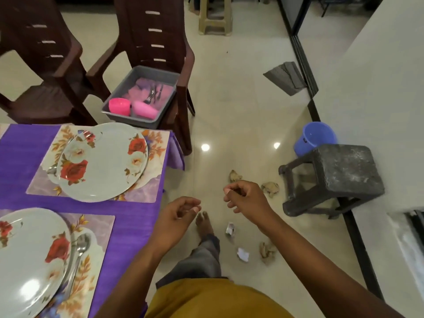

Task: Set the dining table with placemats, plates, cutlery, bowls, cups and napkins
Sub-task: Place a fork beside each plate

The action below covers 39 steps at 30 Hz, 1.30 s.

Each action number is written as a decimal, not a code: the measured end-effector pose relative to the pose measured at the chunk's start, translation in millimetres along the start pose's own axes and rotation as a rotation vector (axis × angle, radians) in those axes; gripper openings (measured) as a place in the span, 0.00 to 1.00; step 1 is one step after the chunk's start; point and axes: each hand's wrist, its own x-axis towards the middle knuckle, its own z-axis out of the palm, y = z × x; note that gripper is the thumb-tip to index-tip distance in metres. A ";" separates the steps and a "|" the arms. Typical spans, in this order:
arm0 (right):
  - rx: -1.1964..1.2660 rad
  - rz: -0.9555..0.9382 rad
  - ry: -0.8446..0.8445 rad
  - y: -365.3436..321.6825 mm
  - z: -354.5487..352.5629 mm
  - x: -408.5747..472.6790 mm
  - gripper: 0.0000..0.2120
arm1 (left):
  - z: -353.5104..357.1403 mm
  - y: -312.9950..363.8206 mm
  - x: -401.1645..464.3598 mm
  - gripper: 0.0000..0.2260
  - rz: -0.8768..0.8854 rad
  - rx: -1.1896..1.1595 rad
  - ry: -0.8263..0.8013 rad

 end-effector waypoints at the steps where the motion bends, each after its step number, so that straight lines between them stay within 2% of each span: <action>1: -0.007 -0.004 -0.008 -5.6 -2.1 12.7 0.04 | -1.2 2.1 11.2 0.07 -0.007 -0.018 0.003; 8: -0.037 0.003 -0.053 -63.3 -14.1 115.4 0.05 | -30.3 20.1 115.9 0.08 -0.059 -0.047 0.028; 16: -0.032 0.002 -0.127 -135.6 -13.5 233.1 0.06 | -78.7 62.9 224.8 0.07 -0.011 0.041 0.011; 26: -0.175 -0.035 -0.336 -209.1 -8.4 404.1 0.06 | -99.6 101.9 346.2 0.07 -0.128 -0.164 0.202; 33: -0.297 -0.069 -0.505 -271.1 -9.5 509.4 0.07 | -103.4 136.4 413.2 0.10 -0.239 -0.317 0.438; 39: -0.347 -0.066 -0.607 -312.2 15.9 578.7 0.09 | -122.1 142.3 452.1 0.11 -0.313 -0.467 0.567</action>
